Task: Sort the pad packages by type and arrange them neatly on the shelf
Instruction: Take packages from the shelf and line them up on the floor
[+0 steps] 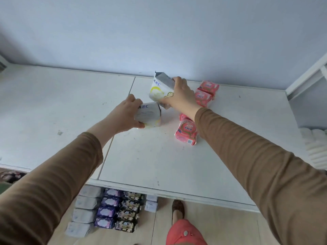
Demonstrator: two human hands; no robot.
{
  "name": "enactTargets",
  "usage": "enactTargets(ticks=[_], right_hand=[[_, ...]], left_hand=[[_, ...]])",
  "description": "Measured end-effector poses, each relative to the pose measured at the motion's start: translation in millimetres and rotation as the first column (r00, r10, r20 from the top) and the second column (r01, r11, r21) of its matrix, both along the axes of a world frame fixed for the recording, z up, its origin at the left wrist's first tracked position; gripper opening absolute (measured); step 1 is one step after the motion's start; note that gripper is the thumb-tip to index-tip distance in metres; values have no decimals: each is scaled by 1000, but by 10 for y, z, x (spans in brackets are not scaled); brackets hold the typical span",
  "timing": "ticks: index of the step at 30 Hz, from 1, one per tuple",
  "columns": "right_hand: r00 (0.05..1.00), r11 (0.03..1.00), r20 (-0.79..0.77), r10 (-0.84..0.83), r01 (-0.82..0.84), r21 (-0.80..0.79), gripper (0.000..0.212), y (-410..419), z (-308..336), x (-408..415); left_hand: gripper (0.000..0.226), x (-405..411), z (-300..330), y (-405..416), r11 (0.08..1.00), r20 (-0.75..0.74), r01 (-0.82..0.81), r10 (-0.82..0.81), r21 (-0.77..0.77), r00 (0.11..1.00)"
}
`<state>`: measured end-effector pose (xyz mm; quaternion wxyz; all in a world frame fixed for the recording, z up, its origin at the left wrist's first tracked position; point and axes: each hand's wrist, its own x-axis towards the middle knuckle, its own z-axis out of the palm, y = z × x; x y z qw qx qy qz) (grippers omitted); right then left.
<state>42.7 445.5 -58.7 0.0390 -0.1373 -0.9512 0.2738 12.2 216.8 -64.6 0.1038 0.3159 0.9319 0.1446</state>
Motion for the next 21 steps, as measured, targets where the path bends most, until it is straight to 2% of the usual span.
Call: enactTargets(ticks=[4,9,13,16,21], right_hand=[[983,977,-161,-92,58,-207,86,-293,153,601],[963,883,-193,-189,80,-463,82,-855,262,1744],[943,772,-230,-239,41,-634,75,-1242,266,2651],[942,750,-202,-269,74,-657,68,-1415,131,3222],[949,647,-54,-311,169,-743,79,-1589,-411,3977]], left_hand=[[63,344,106,-496,984,-2,-44,45,173,999],[62,945,174,-1104,956,9,4,-7,293,1000],[61,1516,172,-1521,933,112,-17,-25,359,993],[65,1951,76,-1746,920,186,-61,-13,388,983],[71,2635,-401,-1987,943,252,-58,-28,328,967]])
